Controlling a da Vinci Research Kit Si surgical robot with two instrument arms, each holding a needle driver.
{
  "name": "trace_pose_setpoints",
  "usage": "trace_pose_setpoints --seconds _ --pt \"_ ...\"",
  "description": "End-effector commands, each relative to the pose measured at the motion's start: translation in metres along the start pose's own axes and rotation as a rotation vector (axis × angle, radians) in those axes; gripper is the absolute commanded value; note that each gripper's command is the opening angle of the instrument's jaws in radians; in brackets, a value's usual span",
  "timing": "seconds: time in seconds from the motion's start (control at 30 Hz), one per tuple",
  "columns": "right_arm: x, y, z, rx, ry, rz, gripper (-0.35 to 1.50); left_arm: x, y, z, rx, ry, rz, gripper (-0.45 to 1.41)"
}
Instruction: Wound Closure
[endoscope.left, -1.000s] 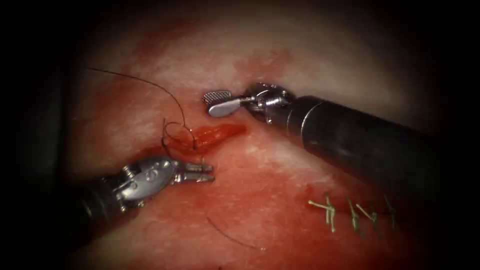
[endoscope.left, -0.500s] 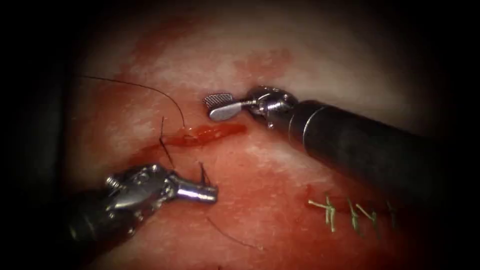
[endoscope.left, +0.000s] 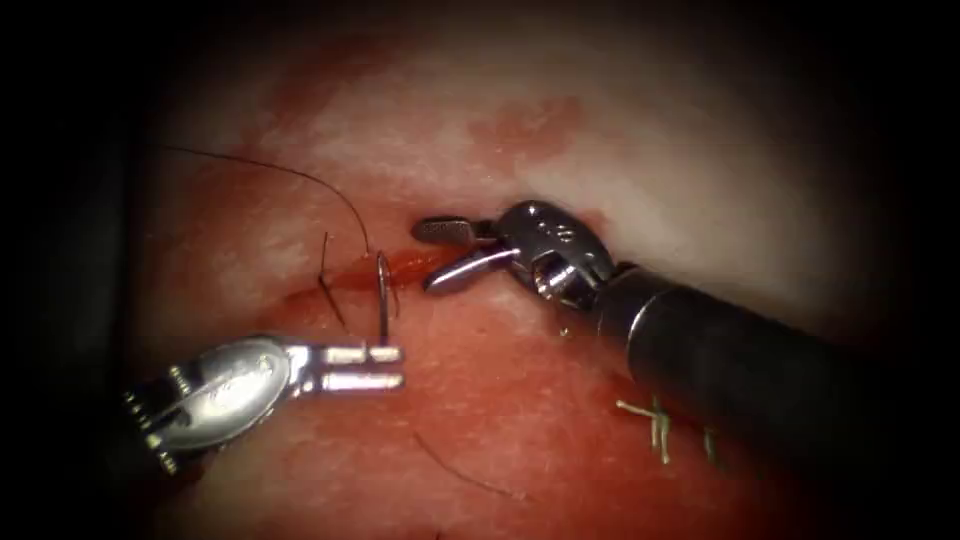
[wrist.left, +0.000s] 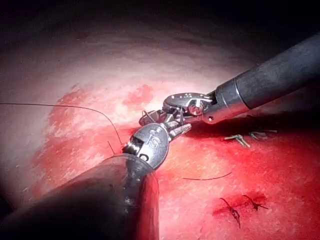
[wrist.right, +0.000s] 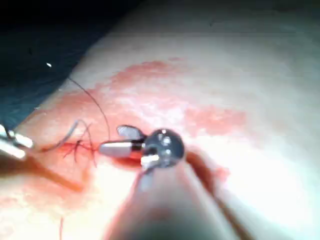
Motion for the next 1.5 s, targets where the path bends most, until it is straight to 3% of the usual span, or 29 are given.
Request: trace_pose_setpoints --seconds 0.03,0.23,0.27,0.5,0.77,1.13,1.5 --pt "-0.0006 0.0001 0.0009 0.009 0.001 -0.025 1.08 -0.0005 -0.0001 0.0007 -0.002 -0.001 0.004 -0.45" --pt "-0.0023 -0.0013 0.0014 0.04 -0.007 -0.097 1.04 0.0005 -0.001 0.0001 0.032 -0.022 0.129 -0.45" --pt "-0.0027 -0.0013 0.0017 0.041 -0.013 -0.101 1.03 0.0013 -0.0015 -0.0001 0.046 -0.033 0.203 -0.45" --pt "-0.0026 -0.0012 0.0022 0.036 -0.012 -0.1 1.03 0.0025 -0.0018 -0.0005 0.077 -0.051 0.291 -0.45" --pt "-0.0026 -0.0013 0.0022 0.027 -0.017 -0.071 1.03 0.0065 -0.0032 -0.0037 0.206 -0.017 0.414 -0.45" --pt "-0.0028 -0.0024 0.0023 0.028 -0.017 -0.05 1.01 0.011 -0.003 -0.0082 0.302 0.009 0.479 -0.45" --pt "-0.0058 -0.0015 0.0036 0.012 -0.017 -0.028 0.99 0.0115 -0.0019 -0.0083 0.31 0.003 0.497 -0.45"
